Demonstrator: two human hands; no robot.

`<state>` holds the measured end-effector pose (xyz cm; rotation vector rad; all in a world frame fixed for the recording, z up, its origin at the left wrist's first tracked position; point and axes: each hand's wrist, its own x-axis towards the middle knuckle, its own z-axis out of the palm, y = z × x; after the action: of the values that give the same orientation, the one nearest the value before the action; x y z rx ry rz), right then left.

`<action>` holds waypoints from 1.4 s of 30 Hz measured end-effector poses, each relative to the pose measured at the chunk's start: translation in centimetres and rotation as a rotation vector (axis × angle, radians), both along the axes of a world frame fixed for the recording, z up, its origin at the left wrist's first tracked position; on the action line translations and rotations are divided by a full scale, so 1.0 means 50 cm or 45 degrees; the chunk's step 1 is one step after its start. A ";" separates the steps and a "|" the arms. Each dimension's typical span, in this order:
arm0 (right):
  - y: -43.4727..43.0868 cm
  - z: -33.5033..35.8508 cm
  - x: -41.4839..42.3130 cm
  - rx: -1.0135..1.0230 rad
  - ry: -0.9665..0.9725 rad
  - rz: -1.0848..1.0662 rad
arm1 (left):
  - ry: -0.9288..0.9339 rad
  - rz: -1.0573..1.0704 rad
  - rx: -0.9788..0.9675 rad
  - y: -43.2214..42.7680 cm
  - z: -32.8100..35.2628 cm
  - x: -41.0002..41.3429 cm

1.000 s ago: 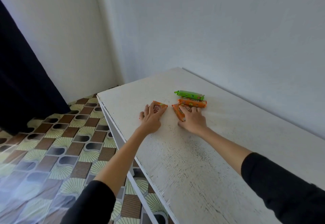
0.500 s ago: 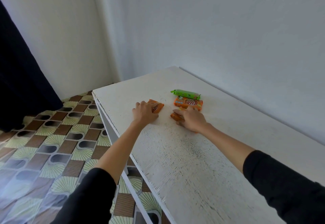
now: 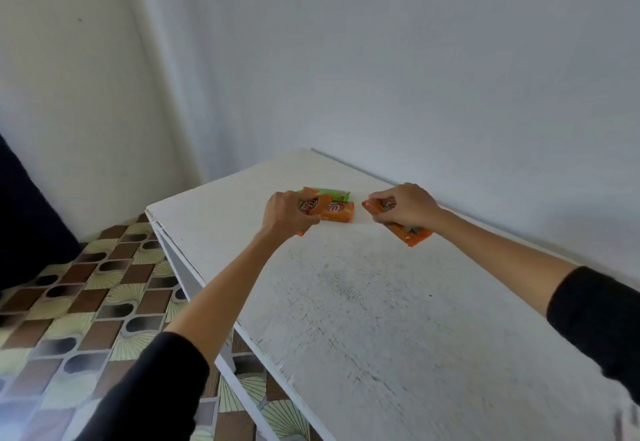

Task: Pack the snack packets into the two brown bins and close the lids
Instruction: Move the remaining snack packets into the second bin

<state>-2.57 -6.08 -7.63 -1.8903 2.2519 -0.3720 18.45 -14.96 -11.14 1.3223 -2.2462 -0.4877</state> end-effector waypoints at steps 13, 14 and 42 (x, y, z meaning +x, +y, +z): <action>0.464 0.153 -0.202 -0.109 0.120 -0.313 | -0.023 -0.790 -0.155 0.279 0.156 -0.269; 0.509 0.162 -0.206 -0.110 0.122 -0.328 | -0.016 -0.882 -0.146 0.313 0.165 -0.284; 0.993 0.011 -0.199 0.253 0.139 -0.236 | -0.556 -1.953 -0.701 0.758 0.076 -0.450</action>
<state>-12.51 43.55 -7.06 -1.6472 2.4404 -0.0663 -4.07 22.96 -7.34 -0.8211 -3.0346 0.0331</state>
